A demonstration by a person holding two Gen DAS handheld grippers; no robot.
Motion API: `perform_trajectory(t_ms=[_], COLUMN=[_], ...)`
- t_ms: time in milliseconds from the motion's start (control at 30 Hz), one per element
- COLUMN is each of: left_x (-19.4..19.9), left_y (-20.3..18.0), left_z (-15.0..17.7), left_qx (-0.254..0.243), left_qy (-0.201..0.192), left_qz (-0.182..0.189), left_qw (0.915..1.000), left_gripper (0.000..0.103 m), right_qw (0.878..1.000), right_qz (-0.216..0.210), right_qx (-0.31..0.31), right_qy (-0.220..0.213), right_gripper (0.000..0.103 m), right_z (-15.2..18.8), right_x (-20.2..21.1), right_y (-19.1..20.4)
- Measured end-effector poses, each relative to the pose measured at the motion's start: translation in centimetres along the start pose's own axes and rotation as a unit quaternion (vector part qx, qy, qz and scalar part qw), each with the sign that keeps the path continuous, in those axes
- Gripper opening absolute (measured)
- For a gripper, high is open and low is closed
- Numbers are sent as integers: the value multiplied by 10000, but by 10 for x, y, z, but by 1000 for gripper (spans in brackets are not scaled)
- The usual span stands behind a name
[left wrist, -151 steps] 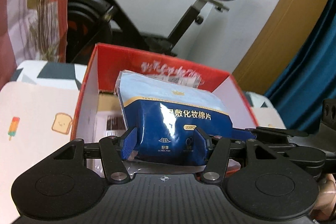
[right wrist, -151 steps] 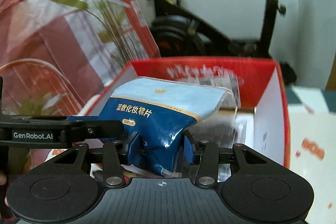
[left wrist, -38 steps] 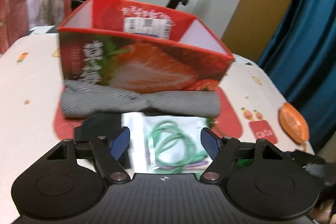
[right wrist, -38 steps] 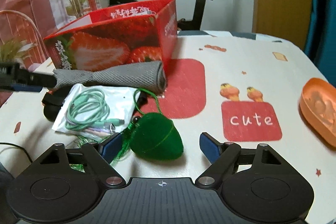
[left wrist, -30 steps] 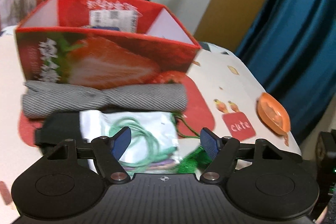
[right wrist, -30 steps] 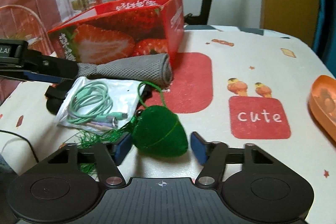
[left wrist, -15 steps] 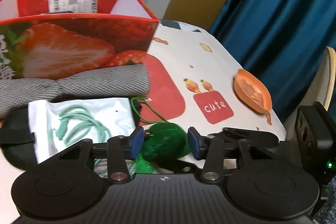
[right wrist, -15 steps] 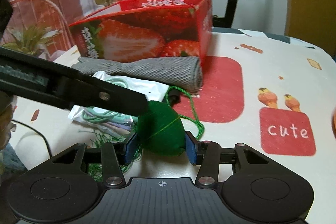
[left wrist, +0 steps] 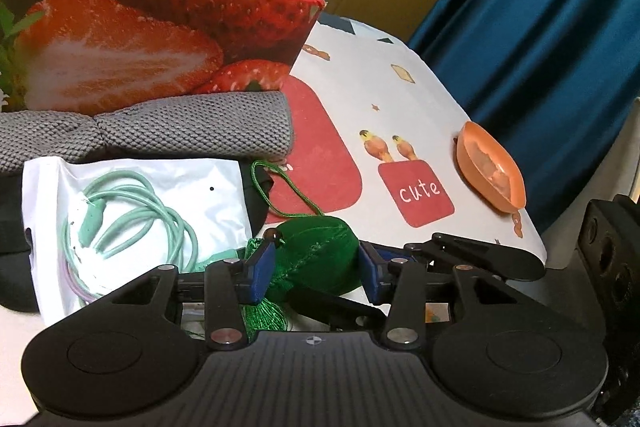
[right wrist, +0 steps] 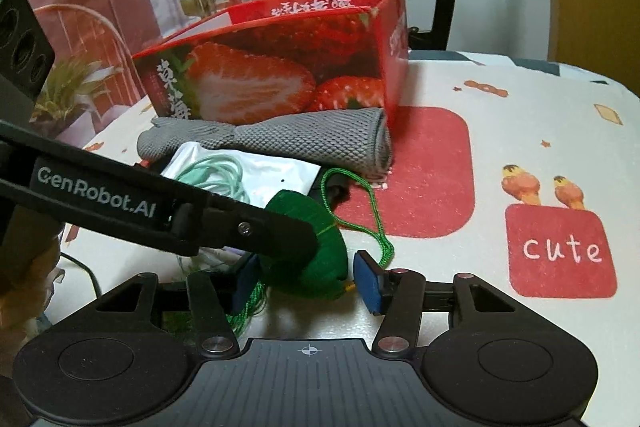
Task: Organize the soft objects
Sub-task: 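Lift the green pouch with both tools up toward the red box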
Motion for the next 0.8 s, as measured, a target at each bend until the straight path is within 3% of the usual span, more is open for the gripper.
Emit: perform_trajectory(t_ms=[133,367,800], left_x=[-4,18,101], left_y=[-1,-14,-58], left_z=[-1,-17,-102], left_qx=[-4,-161,-609], left_qy=[-19,-380,-1648], left_qz=[6,146,361], left_qw=[10000,9990,9838], left_gripper=[46,44,45], right_qw=[10000,9994,9865], right_qz=[-15,20,250], right_qx=[23,116,1019], right_qy=[-2,-330,-1255], right_gripper=[41,39,39], right_z=[-1,-26,-151], right_x=[0,20,71], right_y=[3,5,11])
Point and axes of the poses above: each gripper's, at about its wrist camera, not at the fingertips, and x roughly against the way its jaws point, y to its left, z to its underside, the point moved 7 cm from there along -x, roughly the way its jaws point, and after that the axes turned 9 degrees about x, right-handed, at the moved point
